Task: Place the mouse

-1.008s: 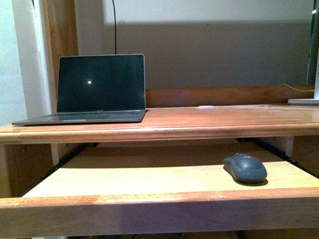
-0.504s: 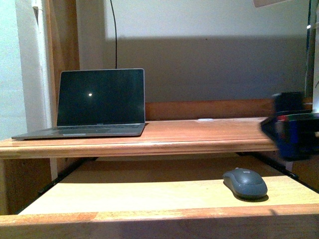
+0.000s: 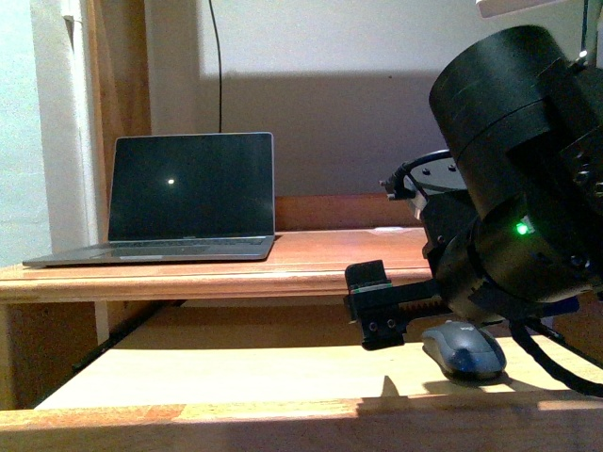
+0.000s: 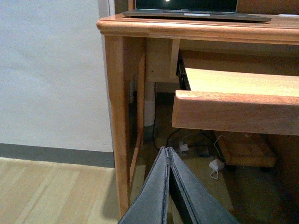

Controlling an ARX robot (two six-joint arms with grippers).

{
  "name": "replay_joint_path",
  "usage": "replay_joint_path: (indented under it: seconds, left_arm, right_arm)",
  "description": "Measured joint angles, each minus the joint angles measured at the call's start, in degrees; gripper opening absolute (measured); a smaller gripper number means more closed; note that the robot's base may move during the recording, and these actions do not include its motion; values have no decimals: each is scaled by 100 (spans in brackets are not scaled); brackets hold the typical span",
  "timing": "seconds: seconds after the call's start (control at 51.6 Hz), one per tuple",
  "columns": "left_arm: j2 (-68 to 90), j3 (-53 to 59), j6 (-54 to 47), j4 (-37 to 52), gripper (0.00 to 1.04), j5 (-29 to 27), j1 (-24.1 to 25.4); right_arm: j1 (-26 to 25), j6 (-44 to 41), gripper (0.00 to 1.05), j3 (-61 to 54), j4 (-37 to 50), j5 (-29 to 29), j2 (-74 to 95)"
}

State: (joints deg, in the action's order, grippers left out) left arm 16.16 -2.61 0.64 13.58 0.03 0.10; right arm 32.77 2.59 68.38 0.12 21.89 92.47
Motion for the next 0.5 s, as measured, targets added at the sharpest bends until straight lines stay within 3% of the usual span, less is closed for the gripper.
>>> replay_joint_path:
  seconds: [0.504]
  left_arm:
    - [-695, 205, -2, -437, 3, -2, 0]
  right_arm:
    - [-227, 273, 97, 275, -337, -46, 474]
